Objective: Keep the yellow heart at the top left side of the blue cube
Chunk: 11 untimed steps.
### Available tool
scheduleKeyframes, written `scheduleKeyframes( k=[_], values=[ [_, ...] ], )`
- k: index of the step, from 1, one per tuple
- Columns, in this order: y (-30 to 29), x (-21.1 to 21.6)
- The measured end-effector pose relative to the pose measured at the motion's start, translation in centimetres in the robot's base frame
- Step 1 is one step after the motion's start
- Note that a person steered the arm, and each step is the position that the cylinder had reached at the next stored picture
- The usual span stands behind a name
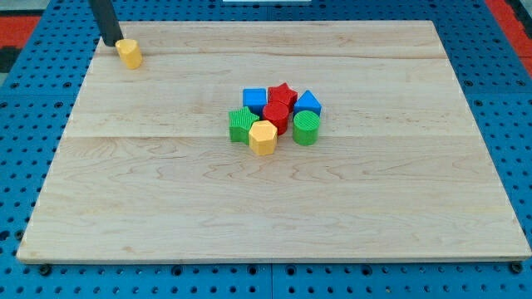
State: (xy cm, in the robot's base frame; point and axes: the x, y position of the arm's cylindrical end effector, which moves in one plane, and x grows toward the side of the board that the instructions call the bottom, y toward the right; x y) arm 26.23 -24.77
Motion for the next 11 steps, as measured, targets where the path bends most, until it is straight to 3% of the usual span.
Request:
scheduleKeyframes(
  k=[1,3,4,7,8,9,11],
  values=[
    [2.7,6.5],
    [12.3,13.1],
    [13.0,13.5],
    [4.1,13.5],
    [4.2,13.2],
    [6.9,7.9],
    [6.9,7.9]
  ],
)
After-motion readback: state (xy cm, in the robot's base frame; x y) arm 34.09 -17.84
